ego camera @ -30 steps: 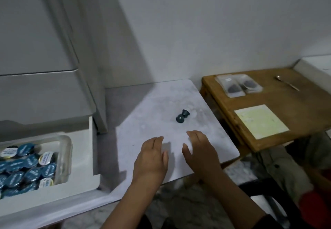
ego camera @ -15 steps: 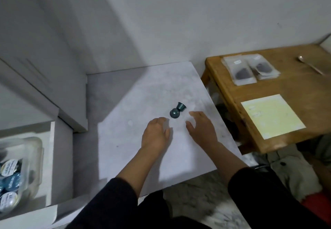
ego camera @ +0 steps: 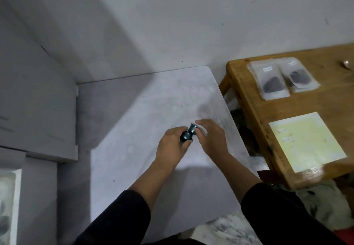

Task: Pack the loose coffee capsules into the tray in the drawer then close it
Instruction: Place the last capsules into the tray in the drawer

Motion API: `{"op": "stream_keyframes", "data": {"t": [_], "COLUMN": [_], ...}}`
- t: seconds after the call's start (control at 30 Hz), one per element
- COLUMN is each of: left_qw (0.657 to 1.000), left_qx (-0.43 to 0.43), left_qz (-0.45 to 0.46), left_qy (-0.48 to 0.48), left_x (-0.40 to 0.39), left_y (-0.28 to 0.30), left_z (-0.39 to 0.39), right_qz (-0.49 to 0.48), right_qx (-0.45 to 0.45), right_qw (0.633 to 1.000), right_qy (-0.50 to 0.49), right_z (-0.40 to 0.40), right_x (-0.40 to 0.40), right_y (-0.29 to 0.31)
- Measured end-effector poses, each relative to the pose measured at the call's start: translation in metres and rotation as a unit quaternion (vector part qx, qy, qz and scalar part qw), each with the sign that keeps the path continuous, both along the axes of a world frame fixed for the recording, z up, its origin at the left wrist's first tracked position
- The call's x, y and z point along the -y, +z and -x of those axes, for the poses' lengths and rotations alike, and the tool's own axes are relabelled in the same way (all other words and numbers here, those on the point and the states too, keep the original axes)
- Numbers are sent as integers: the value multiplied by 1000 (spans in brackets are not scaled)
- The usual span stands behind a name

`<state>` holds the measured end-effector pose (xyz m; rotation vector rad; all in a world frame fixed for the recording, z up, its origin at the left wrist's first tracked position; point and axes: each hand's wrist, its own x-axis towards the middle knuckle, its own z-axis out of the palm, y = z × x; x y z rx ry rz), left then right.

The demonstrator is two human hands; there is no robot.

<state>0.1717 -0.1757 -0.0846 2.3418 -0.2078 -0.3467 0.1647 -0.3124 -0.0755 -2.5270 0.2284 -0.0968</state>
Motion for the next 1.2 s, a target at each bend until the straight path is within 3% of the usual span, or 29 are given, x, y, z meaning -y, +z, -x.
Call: {"op": "stream_keyframes", "data": {"t": [0.17,0.4,0.63,0.83,1.03,1.2], "left_qw": [999,981,965,976,988,975], "left_qx": [5,-70,-100,-42,29,-23], "left_qz": [30,102,82,85,53,95], "left_qy": [19,148,227,197,143,200], "left_x": [-5,-26,-38,-29,-26,-31], "left_y": [6,15,8,15,19,22], "left_z": [-8,-5,-5,-1,1,0], "right_qz": [-7,-16,-3,-6,-55,-100], "right_qx": [10,34,66,54,38,12], "right_qw": [1000,999,996,997,998,993], "right_qy": [19,33,59,57,-12,-62], "right_z": [-7,1,16,24,25,21], "right_x": [0,-4,-9,-10,-13,-16], "right_y": [-5,-13,-21,-25,-24,-18]}}
